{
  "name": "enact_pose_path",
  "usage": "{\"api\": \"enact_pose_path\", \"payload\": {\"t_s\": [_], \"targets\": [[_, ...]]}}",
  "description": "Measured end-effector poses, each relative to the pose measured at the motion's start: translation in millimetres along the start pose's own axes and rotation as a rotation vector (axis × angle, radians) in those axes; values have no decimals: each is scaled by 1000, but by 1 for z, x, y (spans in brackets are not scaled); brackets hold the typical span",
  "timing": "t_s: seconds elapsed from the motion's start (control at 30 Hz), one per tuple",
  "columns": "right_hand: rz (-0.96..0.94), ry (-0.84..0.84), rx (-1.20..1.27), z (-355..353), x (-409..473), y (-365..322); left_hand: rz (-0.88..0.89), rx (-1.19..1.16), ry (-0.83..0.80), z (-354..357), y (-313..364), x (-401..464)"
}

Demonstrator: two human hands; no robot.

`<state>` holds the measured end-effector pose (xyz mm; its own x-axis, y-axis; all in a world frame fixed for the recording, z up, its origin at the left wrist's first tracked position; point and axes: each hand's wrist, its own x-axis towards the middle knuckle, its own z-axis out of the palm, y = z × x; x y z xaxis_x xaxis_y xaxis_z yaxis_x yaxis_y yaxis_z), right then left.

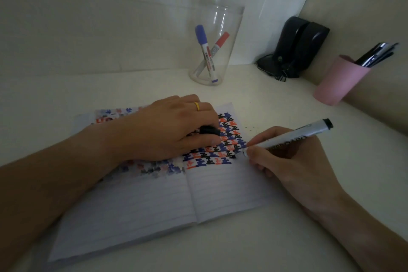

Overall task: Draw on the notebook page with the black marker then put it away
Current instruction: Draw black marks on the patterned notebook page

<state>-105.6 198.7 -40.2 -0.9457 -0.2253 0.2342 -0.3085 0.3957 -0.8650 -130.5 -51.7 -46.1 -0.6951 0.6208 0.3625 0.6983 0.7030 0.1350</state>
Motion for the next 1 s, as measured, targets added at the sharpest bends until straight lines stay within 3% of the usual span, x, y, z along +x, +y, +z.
{"api": "enact_pose_path", "payload": {"t_s": [1.0], "targets": [[-35, -40, 16, -2, -1, -1, 6, -10, 9, 2, -2, 0]]}}
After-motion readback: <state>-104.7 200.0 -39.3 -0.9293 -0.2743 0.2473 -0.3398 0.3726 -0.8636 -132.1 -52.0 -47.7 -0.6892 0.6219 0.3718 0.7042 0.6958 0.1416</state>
